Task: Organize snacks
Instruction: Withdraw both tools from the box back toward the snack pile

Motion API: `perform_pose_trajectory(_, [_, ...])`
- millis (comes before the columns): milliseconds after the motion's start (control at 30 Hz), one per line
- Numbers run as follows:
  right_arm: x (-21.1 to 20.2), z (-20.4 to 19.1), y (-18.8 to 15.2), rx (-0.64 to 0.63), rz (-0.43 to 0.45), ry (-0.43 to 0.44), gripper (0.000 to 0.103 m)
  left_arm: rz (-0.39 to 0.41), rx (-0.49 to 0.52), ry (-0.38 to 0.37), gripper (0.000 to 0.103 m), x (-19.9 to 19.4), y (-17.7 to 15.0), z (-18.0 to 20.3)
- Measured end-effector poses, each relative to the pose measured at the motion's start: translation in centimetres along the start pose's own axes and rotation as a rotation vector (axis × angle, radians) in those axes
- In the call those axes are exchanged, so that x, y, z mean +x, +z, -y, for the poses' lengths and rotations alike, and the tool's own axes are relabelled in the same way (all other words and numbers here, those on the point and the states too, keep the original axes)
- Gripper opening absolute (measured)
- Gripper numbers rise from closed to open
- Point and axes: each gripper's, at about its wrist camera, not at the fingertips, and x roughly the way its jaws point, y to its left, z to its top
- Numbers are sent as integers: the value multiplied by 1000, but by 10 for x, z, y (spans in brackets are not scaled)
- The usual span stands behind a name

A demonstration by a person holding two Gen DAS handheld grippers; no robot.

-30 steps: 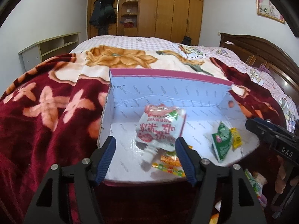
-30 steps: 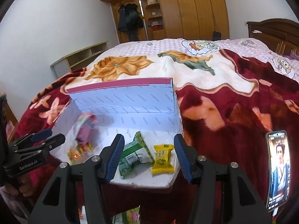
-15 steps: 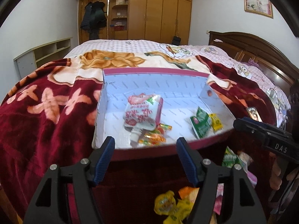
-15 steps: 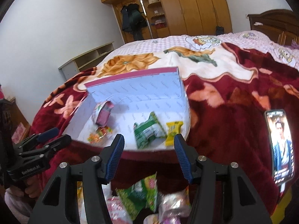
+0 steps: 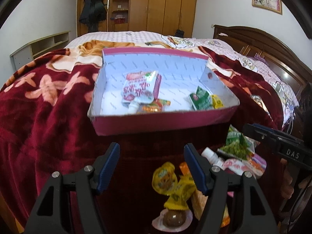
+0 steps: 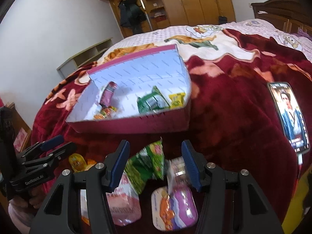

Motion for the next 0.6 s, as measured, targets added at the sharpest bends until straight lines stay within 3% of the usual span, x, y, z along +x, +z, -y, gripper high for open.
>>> perform_pose_trajectory(433, [-9, -3, -16, -34, 21, -28, 57, -24, 14, -38, 70, 5, -25, 4])
perform_pose_trajectory(600, [-9, -3, -17, -45, 25, -28, 57, -23, 9, -60, 45, 8, -26, 3])
